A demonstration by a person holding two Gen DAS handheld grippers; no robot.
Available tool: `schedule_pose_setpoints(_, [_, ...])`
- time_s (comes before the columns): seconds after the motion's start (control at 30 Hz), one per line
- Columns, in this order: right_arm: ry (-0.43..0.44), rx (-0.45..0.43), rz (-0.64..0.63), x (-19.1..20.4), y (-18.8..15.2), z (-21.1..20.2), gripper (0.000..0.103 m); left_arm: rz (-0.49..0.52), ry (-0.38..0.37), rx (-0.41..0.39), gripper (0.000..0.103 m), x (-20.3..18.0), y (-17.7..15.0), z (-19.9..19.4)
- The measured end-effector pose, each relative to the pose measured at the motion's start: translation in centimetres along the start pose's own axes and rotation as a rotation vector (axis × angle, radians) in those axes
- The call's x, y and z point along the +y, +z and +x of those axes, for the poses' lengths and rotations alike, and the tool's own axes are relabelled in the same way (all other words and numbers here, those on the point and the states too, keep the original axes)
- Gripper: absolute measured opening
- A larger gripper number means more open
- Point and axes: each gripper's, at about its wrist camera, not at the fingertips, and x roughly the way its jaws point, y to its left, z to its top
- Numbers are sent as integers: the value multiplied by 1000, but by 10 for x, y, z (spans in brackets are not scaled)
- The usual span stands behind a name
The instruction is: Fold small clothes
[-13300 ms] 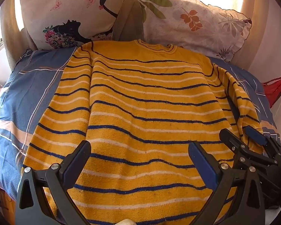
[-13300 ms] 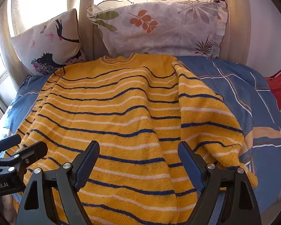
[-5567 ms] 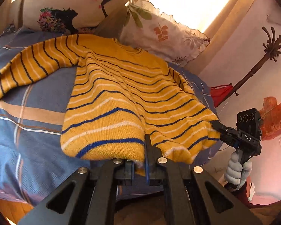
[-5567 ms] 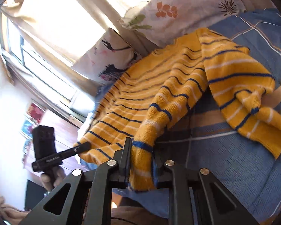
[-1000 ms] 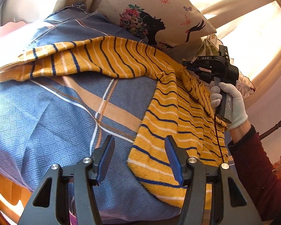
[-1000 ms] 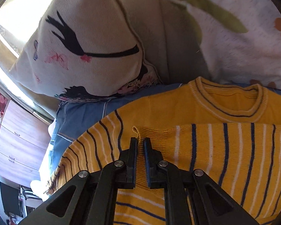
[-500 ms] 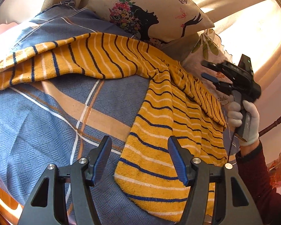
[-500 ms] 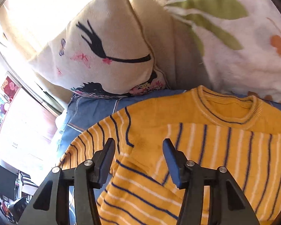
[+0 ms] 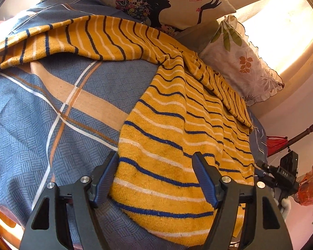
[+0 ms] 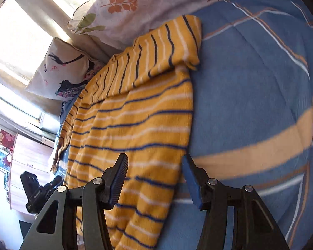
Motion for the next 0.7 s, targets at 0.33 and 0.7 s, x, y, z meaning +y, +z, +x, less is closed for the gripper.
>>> schedule_pose_setpoints(0.33, [215,39,-134,45,-91,9,61,77,-42,-38,89,-45,-45,-6])
schedule_pose_setpoints(0.7, [391,-83,-58,20,-94,-53,12,156,-22,-19,0,-79,-55,-45])
